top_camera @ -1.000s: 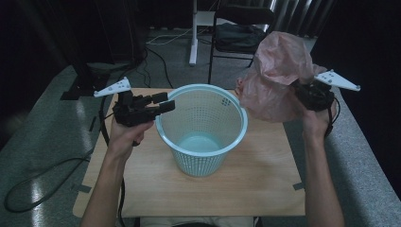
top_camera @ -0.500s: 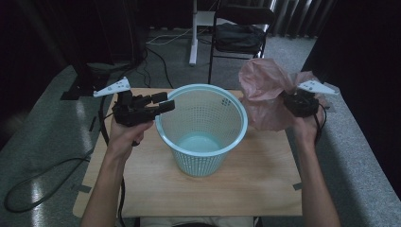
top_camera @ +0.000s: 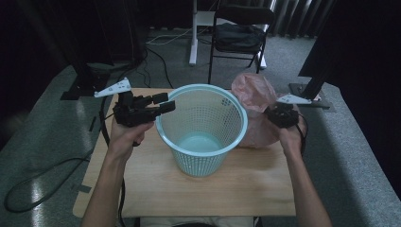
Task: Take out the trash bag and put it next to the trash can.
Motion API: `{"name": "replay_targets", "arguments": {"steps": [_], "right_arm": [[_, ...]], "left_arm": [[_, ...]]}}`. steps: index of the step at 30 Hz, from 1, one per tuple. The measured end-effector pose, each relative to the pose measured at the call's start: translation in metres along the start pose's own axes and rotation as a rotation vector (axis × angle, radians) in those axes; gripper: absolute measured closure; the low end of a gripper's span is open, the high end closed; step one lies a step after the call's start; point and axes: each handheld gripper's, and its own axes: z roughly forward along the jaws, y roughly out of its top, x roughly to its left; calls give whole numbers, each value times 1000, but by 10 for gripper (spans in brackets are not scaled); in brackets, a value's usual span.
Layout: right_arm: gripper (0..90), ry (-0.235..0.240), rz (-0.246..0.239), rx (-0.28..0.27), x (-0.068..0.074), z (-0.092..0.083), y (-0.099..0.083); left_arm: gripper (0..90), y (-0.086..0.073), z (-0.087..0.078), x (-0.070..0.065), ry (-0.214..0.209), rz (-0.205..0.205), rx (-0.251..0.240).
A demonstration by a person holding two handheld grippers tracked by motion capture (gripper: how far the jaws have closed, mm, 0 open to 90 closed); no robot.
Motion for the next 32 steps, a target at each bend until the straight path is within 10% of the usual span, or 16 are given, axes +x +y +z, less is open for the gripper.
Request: {"name": "replay_targets", "arguments": {"steps": [11,19,32], "right_arm": [[682,58,25,141,1,8,-12],[323,18,0,46,3,-29,3],[255,9,-93,-68,11,-65,20]], "left_arm": [[430,0,-1,0,1,-2,-3],[428,0,0,1,-1,-3,-1],[428,0,2,0,-5,-6,-1]]}}
